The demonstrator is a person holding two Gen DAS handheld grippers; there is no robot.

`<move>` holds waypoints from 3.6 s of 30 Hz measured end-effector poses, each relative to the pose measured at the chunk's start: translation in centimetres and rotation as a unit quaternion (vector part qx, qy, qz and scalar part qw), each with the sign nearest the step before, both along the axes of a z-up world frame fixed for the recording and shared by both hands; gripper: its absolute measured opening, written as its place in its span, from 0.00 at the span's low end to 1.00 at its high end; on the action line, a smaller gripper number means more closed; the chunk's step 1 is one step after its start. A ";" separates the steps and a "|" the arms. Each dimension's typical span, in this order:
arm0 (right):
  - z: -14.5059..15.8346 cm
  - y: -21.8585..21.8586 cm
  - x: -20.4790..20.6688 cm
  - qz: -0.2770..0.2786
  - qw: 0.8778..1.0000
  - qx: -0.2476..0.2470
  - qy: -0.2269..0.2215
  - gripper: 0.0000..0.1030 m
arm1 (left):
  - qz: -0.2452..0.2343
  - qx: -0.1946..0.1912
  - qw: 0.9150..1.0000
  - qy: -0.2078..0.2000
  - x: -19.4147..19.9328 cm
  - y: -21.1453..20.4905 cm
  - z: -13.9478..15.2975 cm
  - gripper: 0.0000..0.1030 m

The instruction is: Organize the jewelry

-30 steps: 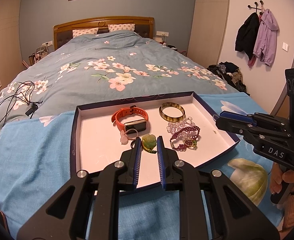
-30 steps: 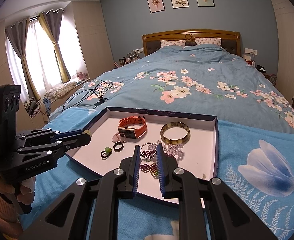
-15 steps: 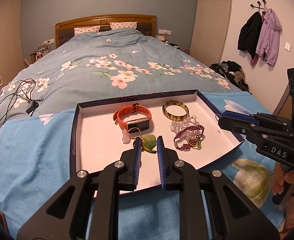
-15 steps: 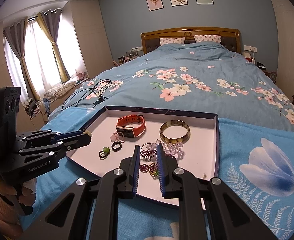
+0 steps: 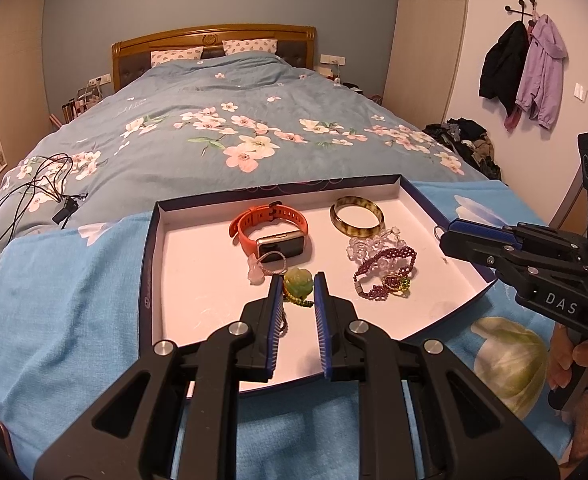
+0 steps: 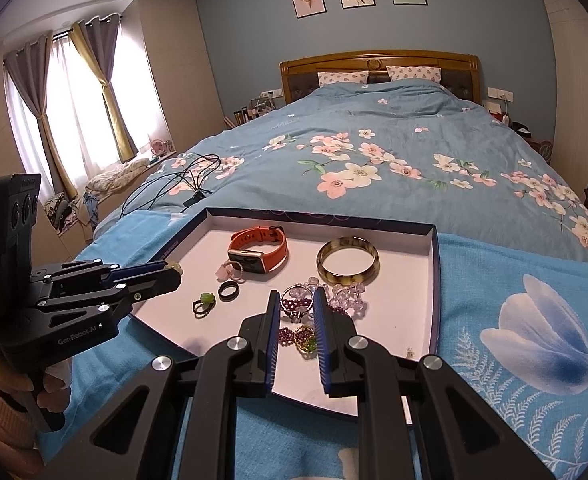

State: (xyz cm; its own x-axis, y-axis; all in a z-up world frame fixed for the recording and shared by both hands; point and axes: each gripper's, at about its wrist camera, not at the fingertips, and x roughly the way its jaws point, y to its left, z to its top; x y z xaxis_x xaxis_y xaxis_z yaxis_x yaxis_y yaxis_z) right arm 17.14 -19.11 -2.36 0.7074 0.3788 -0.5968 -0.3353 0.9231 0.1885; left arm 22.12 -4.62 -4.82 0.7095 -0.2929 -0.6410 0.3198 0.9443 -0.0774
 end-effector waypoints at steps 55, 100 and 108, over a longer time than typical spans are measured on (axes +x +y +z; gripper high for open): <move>-1.7 0.0 1.3 -0.018 0.998 -0.016 0.053 0.33 | 0.024 0.004 0.999 0.040 1.3 0.3 -2.4 0.36; 3.3 0.9 -13.8 -0.090 0.979 -0.010 -0.181 0.94 | 0.116 -0.007 0.963 -0.244 -18.7 3.5 5.0 0.95; 3.6 1.0 -14.2 -0.089 0.978 -0.005 -0.189 0.94 | 0.115 -0.006 0.961 -0.251 -19.2 3.2 5.2 0.95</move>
